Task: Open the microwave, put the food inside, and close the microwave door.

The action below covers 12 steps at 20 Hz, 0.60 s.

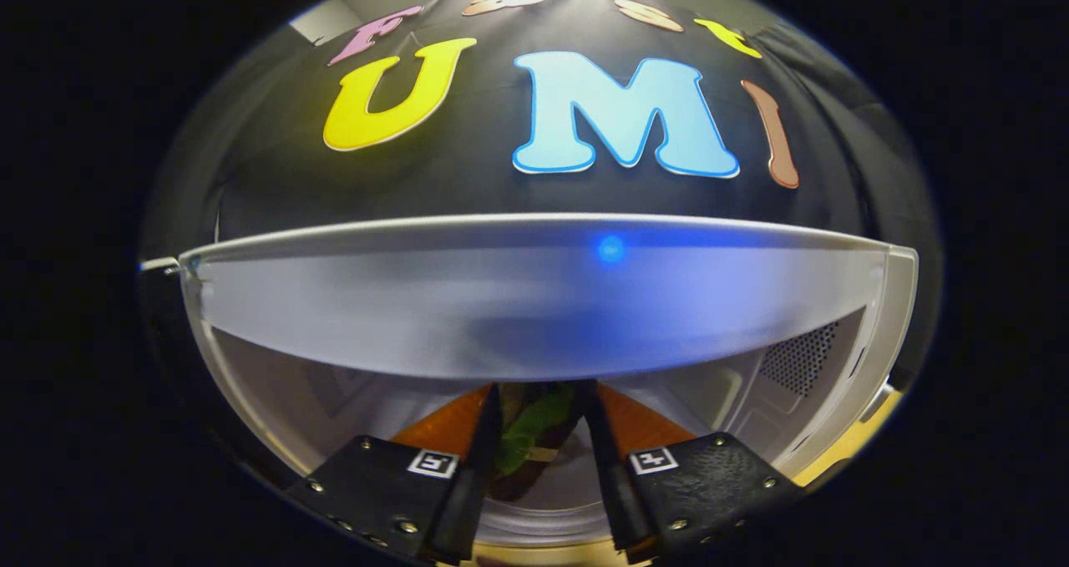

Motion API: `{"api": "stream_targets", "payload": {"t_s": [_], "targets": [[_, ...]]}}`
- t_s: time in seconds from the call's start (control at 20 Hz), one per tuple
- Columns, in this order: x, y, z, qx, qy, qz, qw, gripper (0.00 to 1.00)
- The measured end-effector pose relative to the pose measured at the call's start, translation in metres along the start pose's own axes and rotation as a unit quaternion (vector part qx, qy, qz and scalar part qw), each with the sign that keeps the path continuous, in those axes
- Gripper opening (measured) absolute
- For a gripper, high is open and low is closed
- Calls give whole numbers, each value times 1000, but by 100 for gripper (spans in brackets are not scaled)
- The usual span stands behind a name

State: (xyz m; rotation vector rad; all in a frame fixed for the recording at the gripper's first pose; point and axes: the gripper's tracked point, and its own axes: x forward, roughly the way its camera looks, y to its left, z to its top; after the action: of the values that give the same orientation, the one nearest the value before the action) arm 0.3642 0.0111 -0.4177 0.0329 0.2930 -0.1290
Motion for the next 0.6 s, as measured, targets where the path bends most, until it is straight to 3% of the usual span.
{"api": "stream_targets", "payload": {"t_s": [0.2, 0.25, 0.6], "targets": [[1, -27, -1, -57, 0, -39, 998, 80], [-1, -24, -1, -59, 1, -28, 998, 86], [-58, 3, 12, -49, 3, 59, 997, 86]]}}
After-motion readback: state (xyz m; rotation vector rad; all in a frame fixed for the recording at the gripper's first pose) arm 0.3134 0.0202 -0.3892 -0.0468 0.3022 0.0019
